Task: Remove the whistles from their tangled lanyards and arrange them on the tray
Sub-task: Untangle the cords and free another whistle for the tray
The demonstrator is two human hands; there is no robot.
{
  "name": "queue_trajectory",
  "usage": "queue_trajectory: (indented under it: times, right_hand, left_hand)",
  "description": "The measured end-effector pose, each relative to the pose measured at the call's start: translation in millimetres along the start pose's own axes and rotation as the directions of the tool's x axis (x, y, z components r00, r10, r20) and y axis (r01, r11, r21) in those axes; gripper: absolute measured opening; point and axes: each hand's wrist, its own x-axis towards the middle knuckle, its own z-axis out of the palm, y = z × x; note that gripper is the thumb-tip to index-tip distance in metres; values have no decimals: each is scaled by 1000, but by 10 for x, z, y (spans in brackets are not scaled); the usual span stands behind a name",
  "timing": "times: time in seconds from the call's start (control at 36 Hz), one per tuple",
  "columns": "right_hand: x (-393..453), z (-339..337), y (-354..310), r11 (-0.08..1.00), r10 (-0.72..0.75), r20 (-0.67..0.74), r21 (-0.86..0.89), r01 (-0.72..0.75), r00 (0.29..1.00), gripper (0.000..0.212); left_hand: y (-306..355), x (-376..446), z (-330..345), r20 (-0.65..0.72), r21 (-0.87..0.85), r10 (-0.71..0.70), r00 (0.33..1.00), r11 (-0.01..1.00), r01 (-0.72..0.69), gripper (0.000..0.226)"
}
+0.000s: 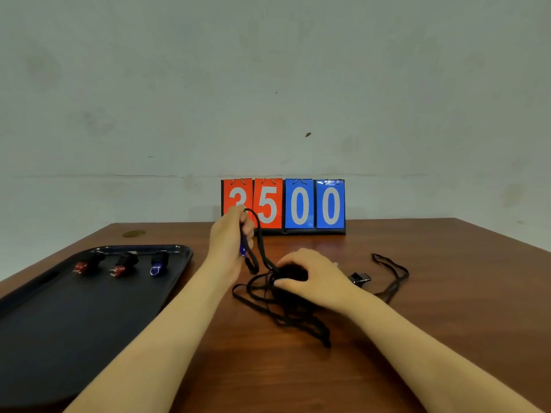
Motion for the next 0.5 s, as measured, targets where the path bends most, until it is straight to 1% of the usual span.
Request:
queue_trajectory:
  times: [0.06, 0.11, 0.17, 0.25, 0.31, 0.36, 0.39, 0.44, 0.5]
  right_hand:
    - [27, -7, 33, 999, 25, 22, -27, -25, 999, 28]
    - [37, -49, 74, 998, 69, 9, -2, -69, 998, 22]
    - [14, -111, 107, 994, 96, 28, 43, -97, 995, 18]
    - [-46, -243, 118, 967, 126, 23, 220, -128, 992, 9]
    - [-61, -334, 139, 934, 150, -13, 329, -137, 989, 7]
    - [-69, -409, 171, 868, 207, -85, 475, -143, 975, 9]
    - [-68, -448, 186, 808, 243, -127, 574, -129, 962, 10]
    - [-70, -508, 212, 678, 337, -204, 730, -87, 919, 12]
    - [-74, -544, 258, 560, 443, -251, 827, -47, 860, 12]
  left_hand:
    - [-10, 16, -27, -21, -31, -4, 1000, 1000, 3, 31]
    - [-13, 51, -79, -72, -59, -2, 997, 998, -2, 32]
    - [-27, 92, -142, -146, -66, 14, 989, 998, -24, 33]
    - [-51, 140, -205, -249, -61, 21, 968, 997, -38, 30]
    - [-60, 158, -228, -322, -56, 11, 947, 998, -31, 27]
    - [-65, 168, -253, -385, -30, 10, 923, 999, -23, 25]
    - [-66, 175, -267, -410, -20, 13, 912, 1000, -23, 25]
    - [-70, 186, -290, -447, -17, 15, 894, 1000, -25, 24]
    - [-65, 180, -287, -469, -18, 14, 883, 999, -26, 23]
